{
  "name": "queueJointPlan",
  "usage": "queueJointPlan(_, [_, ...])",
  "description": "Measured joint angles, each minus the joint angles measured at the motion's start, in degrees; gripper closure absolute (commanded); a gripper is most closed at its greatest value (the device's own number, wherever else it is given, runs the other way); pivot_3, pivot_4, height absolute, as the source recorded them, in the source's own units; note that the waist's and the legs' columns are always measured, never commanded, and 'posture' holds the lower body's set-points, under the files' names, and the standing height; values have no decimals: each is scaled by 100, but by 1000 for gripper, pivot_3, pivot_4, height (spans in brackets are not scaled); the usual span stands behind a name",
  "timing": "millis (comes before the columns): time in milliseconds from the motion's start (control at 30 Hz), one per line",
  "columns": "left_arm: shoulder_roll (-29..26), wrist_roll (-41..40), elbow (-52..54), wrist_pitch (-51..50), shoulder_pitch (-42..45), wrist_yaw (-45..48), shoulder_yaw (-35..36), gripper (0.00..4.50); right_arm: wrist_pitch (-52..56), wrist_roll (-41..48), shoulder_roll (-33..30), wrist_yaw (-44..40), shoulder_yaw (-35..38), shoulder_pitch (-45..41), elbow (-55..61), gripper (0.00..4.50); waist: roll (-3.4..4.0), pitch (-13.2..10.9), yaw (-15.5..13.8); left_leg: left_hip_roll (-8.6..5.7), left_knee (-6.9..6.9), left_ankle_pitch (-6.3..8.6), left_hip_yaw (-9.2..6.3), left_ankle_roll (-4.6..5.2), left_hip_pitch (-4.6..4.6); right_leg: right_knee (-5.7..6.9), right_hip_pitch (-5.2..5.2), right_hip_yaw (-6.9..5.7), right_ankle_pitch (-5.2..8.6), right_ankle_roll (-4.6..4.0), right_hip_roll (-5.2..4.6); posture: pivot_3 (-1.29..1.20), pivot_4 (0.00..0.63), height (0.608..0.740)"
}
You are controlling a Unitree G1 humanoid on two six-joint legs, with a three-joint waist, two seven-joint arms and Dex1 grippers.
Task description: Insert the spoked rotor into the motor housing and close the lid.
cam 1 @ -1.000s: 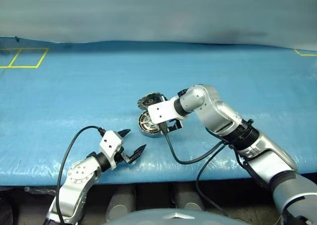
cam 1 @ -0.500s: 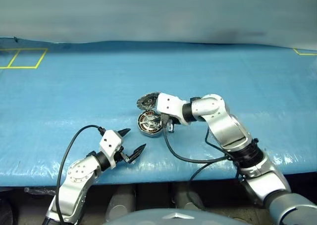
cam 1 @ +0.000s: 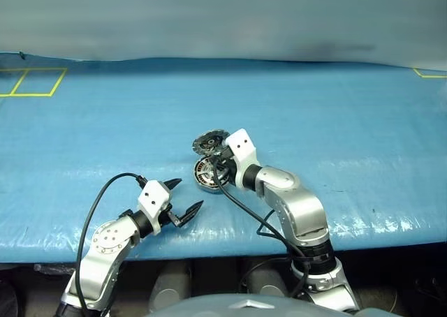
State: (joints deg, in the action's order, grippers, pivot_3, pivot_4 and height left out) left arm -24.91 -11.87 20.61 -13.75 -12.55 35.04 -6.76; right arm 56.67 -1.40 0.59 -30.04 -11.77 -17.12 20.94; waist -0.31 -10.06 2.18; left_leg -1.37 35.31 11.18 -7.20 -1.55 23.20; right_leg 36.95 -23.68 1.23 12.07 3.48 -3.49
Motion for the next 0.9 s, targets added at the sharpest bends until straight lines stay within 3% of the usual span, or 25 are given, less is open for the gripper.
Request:
queueJointPlan(533, [-11,-15,7,-105,34,2,3,0,-512,670,-375,249,-175,314,-233,4493,0,3,11,1,-1,0,0,0,-3,-1,3,0,2,-1,0,0,150,740])
queueJointPlan(700, [7,-205,9,-131,238,-61,234,0,-855,1085,-639,38,26,385,154,4493,-1,3,-1,1,0,0,-2,0,1,-2,2,-3,2,-1,0,0,150,740])
queueJointPlan(900, [122,-281,20,98,509,-232,577,0,-1641,1359,-1020,-41,216,1241,652,4493,-2,4,-13,0,-4,0,-2,0,3,-8,3,-3,2,0,-1,0,150,740])
